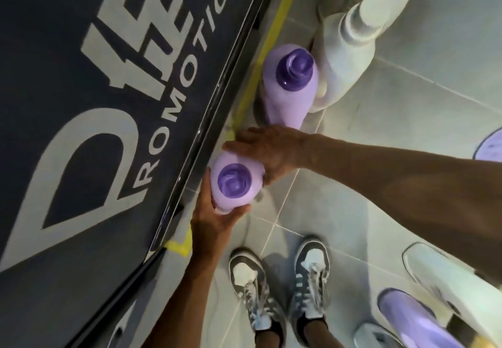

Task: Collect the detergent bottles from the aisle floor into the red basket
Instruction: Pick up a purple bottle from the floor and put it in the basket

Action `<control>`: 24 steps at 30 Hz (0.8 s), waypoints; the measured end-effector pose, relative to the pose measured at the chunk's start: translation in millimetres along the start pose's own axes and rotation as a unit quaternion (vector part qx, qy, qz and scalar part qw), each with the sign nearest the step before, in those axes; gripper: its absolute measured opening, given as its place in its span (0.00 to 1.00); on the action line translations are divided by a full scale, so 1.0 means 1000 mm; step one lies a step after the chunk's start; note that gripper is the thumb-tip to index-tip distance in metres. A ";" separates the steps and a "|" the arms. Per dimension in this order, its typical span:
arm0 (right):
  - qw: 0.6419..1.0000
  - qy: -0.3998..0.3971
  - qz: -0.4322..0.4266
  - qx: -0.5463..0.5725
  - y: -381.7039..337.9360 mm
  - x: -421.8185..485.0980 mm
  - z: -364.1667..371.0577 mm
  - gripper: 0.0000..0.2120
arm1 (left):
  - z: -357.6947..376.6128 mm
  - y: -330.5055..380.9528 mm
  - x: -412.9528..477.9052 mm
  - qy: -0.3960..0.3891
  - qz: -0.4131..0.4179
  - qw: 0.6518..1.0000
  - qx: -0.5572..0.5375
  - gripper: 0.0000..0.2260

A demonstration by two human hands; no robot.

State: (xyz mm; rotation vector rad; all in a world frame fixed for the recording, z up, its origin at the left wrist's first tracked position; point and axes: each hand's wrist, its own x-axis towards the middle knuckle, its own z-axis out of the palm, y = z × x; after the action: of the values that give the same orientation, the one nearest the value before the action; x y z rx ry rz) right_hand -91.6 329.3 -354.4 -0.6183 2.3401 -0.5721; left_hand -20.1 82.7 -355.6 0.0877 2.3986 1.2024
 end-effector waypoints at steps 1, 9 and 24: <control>1.000 0.021 0.002 -0.011 -0.004 -0.007 0.009 0.52 | -0.006 -0.005 0.001 -0.028 0.006 0.999 0.016 0.47; 0.988 0.129 0.030 0.076 -0.015 -0.037 0.042 0.49 | 0.005 -0.006 0.019 -0.059 0.090 0.984 0.144 0.52; 0.987 0.145 0.067 0.021 -0.092 -0.150 -0.008 0.44 | -0.042 0.103 -0.045 -0.175 0.081 0.965 0.177 0.48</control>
State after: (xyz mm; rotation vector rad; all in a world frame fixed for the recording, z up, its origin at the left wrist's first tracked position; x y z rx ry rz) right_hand 31.3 342.0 -228.1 -0.3734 2.6085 -0.6848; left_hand -11.6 103.9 -237.8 0.5677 2.2888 0.7320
